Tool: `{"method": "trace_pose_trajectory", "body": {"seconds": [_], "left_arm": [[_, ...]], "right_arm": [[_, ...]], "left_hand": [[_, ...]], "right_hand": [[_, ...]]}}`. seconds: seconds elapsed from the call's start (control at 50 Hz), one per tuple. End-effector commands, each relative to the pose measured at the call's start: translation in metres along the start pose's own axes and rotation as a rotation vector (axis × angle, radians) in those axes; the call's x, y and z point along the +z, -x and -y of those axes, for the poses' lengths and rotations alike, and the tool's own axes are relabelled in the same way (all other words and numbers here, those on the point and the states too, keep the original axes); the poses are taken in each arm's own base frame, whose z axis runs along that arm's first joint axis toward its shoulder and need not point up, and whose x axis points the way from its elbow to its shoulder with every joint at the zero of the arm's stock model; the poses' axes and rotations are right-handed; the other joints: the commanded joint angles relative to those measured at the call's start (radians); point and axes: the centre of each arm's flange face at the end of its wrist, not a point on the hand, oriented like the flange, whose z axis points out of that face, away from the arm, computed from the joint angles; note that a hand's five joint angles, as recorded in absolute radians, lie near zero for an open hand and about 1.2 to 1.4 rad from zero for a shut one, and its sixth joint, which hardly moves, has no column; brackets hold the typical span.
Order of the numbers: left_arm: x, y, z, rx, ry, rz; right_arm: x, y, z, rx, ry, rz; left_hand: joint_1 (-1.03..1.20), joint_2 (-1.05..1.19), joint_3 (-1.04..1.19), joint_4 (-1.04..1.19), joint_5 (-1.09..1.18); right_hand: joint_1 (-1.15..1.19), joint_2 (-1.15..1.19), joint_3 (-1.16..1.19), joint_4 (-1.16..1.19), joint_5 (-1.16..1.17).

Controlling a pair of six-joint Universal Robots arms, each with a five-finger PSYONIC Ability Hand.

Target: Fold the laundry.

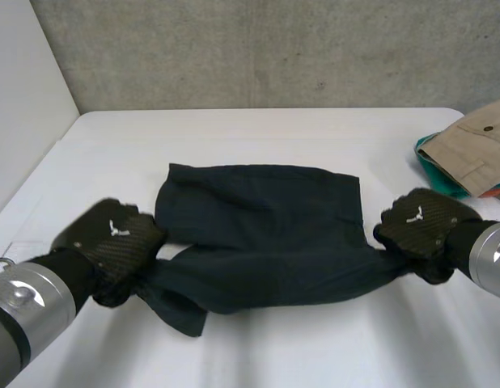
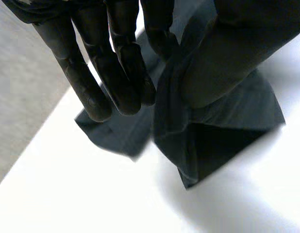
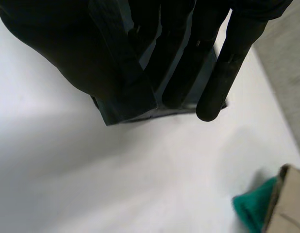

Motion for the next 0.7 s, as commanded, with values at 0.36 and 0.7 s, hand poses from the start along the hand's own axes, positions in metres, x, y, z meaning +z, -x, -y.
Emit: {"method": "trace_pose_trajectory", "body": {"seconds": [0.36,0.7], "left_arm": [[0.233,0.061,0.027,0.265,-0.382,0.356],[0.289,0.054,0.017,0.229,-0.419,0.400]], "right_arm": [[0.180,-0.056,0.027,0.126,-0.297,-0.423],[0.267,-0.054,0.008,0.078,-0.374,-0.711]], "left_hand": [[0.257,0.202,0.204,0.198,0.223],[-0.964,-1.020,-1.017,-1.024,-0.999]], "right_hand": [[0.331,0.231,0.210,0.203,0.237],[-0.891,-0.990,-1.011,-1.018,-0.985]]}}
